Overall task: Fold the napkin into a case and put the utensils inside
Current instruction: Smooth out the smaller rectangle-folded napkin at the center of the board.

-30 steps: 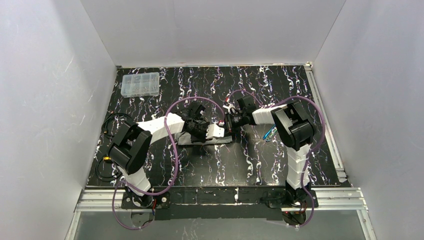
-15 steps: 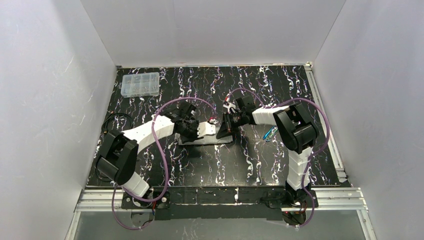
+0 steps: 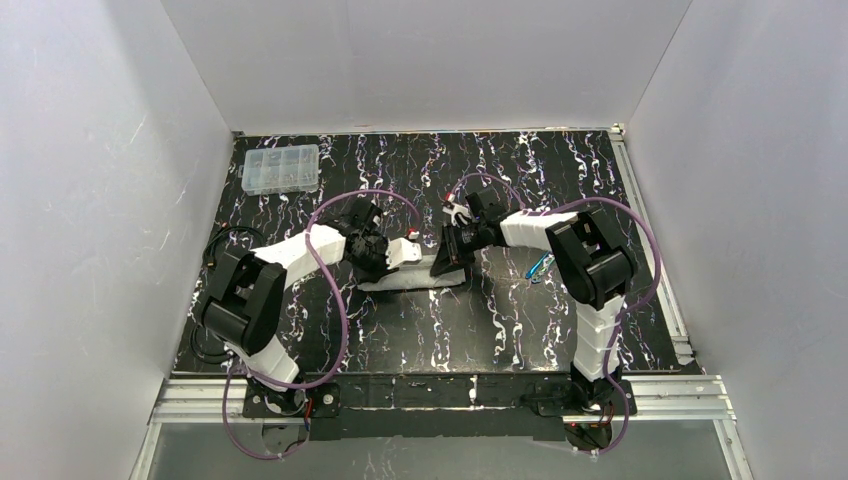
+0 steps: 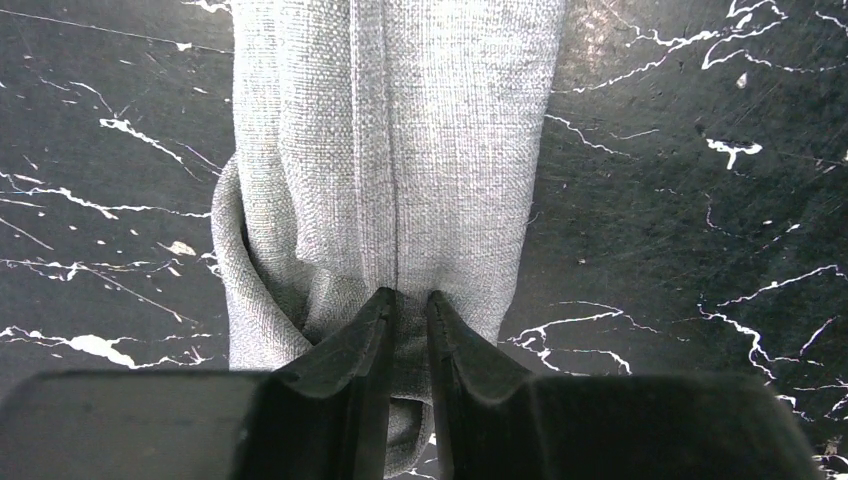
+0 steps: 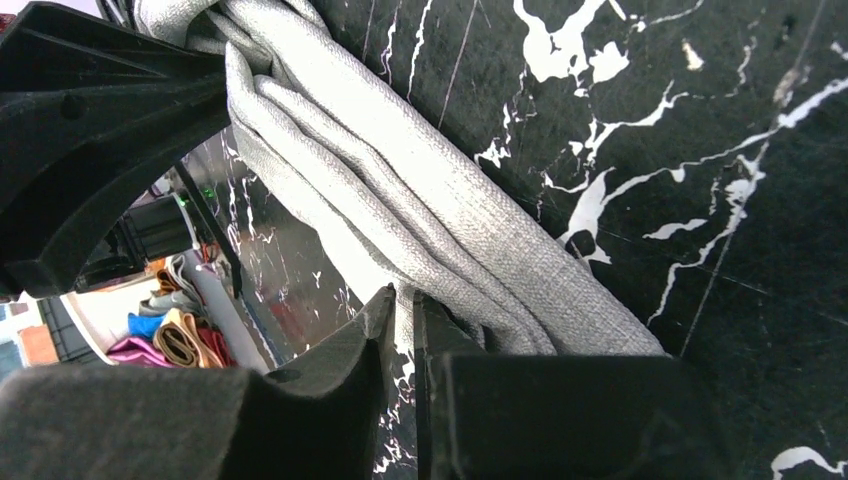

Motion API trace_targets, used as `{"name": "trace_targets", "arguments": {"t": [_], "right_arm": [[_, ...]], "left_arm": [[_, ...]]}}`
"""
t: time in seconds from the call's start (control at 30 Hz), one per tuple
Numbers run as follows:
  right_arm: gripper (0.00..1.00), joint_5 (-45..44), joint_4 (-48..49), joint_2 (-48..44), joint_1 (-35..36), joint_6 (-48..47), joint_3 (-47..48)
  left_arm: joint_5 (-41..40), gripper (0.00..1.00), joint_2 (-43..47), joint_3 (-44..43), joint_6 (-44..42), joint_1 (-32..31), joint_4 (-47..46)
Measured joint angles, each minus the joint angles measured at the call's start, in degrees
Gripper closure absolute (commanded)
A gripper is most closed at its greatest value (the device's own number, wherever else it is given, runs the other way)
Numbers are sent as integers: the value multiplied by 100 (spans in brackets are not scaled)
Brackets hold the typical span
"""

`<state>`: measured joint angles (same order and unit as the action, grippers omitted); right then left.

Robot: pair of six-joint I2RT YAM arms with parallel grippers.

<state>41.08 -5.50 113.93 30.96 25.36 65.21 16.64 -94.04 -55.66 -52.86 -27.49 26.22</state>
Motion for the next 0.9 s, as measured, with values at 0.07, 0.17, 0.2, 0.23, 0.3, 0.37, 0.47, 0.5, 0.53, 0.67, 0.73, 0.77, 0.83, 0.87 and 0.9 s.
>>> {"name": "trace_targets", "arguments": {"t": [0.07, 0.17, 0.2, 0.23, 0.3, 0.37, 0.47, 0.5, 0.53, 0.67, 0.73, 0.77, 0.83, 0.87, 0.9], "right_arm": [[75, -76, -35, -31, 39, 46, 37], [73, -160, 52, -98, 131, 302, 39], [73, -186, 144, -107, 184, 393, 42], [73, -203, 240, -107, 256, 507, 61], [73, -219, 420, -105, 422, 717, 87], [75, -223, 590, -50, 638, 914, 203], [75, -240, 846, 203, 925, 1128, 522], [75, -243, 903, 284, 988, 1187, 597], [75, -247, 962, 387, 1049, 1222, 686], [76, -273, 1064, 815, 1086, 1346, 933], [76, -155, 1108, 964, 1064, 1410, 1005], [77, -109, 1150, 1001, 1051, 1429, 1036], [77, -50, 1241, 1060, 1029, 1456, 1051], [77, -9, 1303, 1091, 1025, 1484, 1051], [77, 26, 1357, 1113, 1019, 1510, 1051]], "left_arm": [[9, 84, -63, -20, 4, 0, -33], [4, 84, -70, -9, 2, 0, -125], [0, 85, -70, 9, 7, 0, -175], [-4, 85, -68, 24, 13, 0, -219], [-17, 85, -52, 68, 20, 0, -326], [-24, 85, -24, 107, 24, 0, -391], [-42, 85, -2, 136, 46, 0, -428], [-44, 84, 7, 140, 52, 0, -435], [-48, 83, 17, 146, 66, 0, -437], [-70, 79, 72, 146, 203, 4, -400], [-74, 77, 118, 101, 321, 35, -289], [-74, 77, 155, 50, 396, 63, -192], [-81, 76, 332, -28, 538, 127, -52], [-83, 76, 433, -46, 586, 140, -15], [-101, 76, 584, -57, 649, 166, 13]]}}
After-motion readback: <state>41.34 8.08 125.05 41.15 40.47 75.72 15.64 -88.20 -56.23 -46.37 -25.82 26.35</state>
